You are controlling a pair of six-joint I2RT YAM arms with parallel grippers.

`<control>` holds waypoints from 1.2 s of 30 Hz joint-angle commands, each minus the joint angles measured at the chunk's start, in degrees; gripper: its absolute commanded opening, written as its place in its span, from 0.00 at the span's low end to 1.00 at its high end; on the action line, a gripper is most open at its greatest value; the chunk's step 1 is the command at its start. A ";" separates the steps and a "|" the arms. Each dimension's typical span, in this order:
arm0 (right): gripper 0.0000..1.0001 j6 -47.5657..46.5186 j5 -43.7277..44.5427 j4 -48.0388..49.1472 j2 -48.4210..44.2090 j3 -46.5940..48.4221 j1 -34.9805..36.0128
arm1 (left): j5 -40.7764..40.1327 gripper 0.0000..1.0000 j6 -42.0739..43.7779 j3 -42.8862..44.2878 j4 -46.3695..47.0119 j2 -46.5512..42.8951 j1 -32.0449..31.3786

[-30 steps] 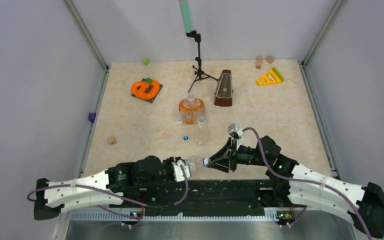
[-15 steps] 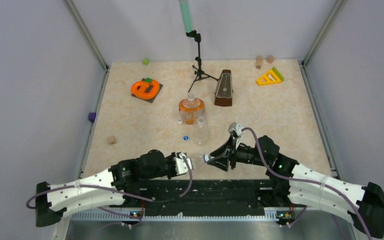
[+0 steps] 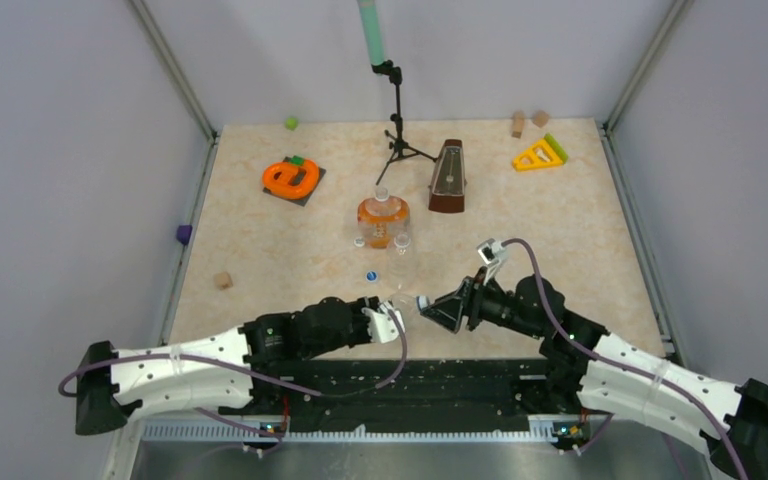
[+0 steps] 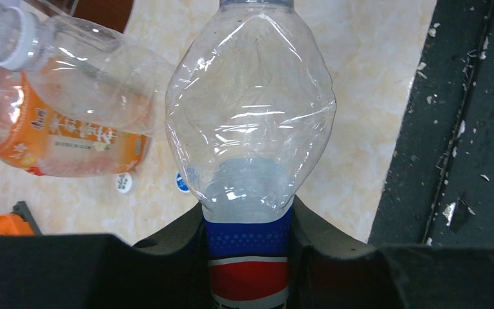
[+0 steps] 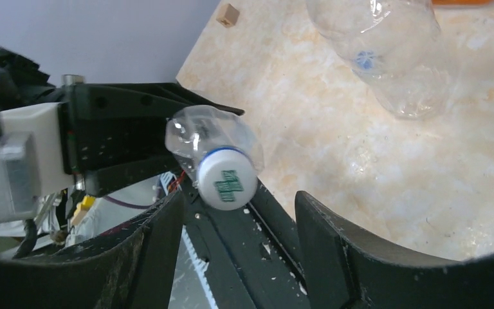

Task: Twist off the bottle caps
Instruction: Unscrew the bottle cap from the plastic bottle.

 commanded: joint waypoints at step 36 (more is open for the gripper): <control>0.22 9.62 -7.49 15.66 11.54 1.25 -4.12 | -4.45 0.00 2.39 -1.59 3.85 -4.42 -0.83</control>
